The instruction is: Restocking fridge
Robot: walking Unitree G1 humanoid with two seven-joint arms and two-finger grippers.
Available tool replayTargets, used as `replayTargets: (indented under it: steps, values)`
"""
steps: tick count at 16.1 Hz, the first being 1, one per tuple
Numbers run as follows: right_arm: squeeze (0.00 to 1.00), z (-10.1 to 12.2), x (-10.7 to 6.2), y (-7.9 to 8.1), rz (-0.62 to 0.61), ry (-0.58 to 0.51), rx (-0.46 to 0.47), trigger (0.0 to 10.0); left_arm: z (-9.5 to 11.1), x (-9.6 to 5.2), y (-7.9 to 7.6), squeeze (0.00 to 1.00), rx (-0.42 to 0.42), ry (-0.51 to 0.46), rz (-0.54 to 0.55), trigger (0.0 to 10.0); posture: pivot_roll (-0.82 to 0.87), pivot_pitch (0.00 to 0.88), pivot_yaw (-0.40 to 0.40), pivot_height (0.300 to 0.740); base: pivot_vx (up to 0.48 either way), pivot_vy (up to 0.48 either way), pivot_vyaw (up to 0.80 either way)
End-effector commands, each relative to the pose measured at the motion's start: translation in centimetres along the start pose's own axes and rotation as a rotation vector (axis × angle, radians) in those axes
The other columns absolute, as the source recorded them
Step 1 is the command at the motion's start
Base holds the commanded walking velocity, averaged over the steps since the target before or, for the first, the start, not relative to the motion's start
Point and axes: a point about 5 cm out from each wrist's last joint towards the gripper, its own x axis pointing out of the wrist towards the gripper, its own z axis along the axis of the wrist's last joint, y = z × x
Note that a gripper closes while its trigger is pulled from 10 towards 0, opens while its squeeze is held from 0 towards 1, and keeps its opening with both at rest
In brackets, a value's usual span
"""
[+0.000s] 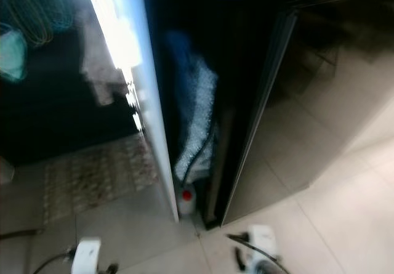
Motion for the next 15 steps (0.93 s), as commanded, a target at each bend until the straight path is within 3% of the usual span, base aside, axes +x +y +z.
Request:
replayTargets:
  steps: [1,5,15]
  values:
    - [0.00,-1.6,-0.4,-0.5,-0.008,0.054,-0.019,10.0,-0.1,0.0,-0.3,0.00,-0.001,0.004,-0.001,10.0,-0.05,0.041,-0.010,0.740,0.000,0.000,0.80]
    - [0.00,-2.9,-0.8,-1.3,-0.034,0.095,-0.028,10.0,-0.6,-0.1,-0.6,0.00,-0.005,0.016,-0.008,10.0,-0.05,0.025,-0.001,0.740,0.000,0.000,0.80]
    - [0.00,-3.1,-0.8,-1.1,-0.021,0.102,-0.048,10.0,-0.8,-0.2,-1.3,0.00,-0.005,0.020,-0.017,10.0,-0.03,0.020,-0.013,0.740,0.000,0.000,0.80]
